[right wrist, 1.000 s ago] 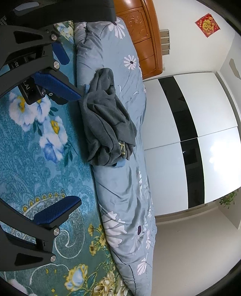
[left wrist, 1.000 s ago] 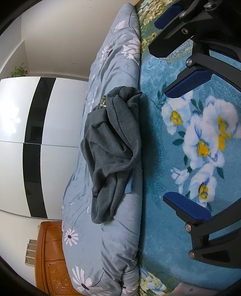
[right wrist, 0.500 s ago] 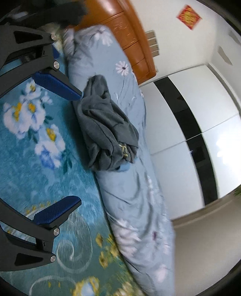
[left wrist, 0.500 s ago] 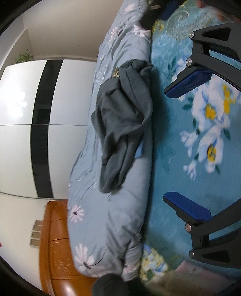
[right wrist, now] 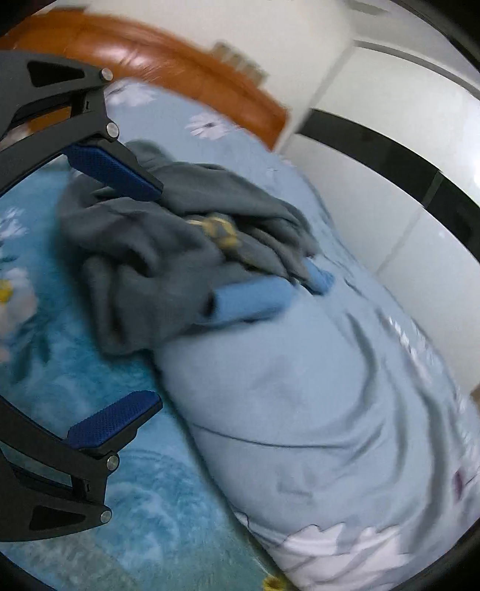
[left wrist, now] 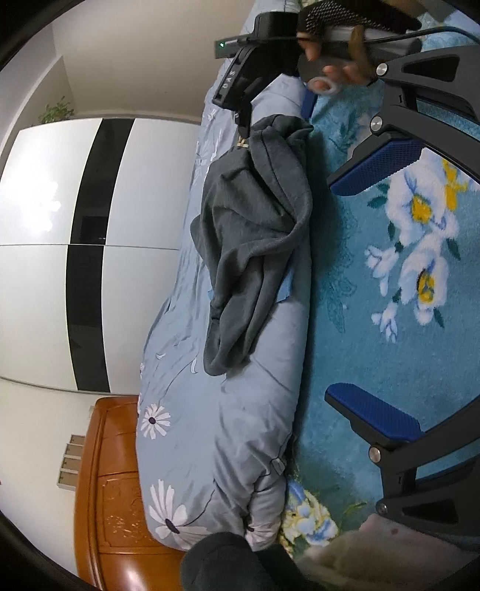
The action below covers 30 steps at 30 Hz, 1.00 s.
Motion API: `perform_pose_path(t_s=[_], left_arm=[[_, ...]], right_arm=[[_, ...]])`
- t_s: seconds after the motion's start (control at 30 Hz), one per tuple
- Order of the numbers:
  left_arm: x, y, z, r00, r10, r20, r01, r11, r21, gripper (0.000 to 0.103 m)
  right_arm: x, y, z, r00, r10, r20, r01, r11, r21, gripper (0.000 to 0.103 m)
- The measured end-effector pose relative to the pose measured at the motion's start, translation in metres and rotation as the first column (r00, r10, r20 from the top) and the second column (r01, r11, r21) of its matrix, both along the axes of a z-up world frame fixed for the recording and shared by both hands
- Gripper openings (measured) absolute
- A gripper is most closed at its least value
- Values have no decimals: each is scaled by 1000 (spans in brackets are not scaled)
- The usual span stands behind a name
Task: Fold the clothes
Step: 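Grasp the dark grey sweatshirt with the right tool and lift it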
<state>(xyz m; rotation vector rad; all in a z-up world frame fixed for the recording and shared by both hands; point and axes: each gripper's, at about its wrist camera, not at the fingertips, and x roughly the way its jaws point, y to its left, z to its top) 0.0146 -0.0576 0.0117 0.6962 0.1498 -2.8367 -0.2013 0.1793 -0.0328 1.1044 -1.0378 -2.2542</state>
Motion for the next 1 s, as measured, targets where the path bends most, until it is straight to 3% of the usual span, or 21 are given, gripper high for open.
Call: perform_pose_path(t_s=[0.1,0.27,0.33,0.4,0.43,0.5,0.57,0.67,0.77,0.9,1.0], left_arm=[[-1,-1,-2,1000,-5,13,5,1000,8,103],[-1,1,-3,1000,-25,12,25,999,32,103],[-2,4,-3,999,-32,14,32,999,26,103],[-2,6,-4,999,-34,19,33,999,12,103],[-2,6,-4,999,-31,22,31,999,6,103],[-3,5,-5,999,-29,24,29,1000,6,103],[-3,4,-5,999,-26,26,26,1000,13,103],[-3,2,-4,999,-25,24,24,1000,13,103],[2,1,3,1000,-28,-6,28,999,23,103],[5,-5,11,997,-64,-37,68,990,124,103],[9,-10,17,992,-101,-71,115,968,223,103]], right_arm=[[12,-23,-1,998,46,-40,-51,993,-111,98],[30,-63,16,973,146,-178,-157,986,-48,94],[20,-74,8,981,137,-135,-139,990,-2,89],[10,-74,-3,993,95,-68,-94,995,25,79],[5,-71,-8,998,62,-25,-61,997,40,63],[5,-65,-11,999,32,21,-31,999,-10,50],[10,-62,-19,999,16,37,-13,997,-74,30],[28,-63,7,998,37,-49,-42,992,-116,20],[46,-49,46,976,76,-205,-121,969,-217,16],[91,-9,99,904,111,-413,-228,942,-247,15],[123,29,123,881,96,-463,-239,935,-260,15]])
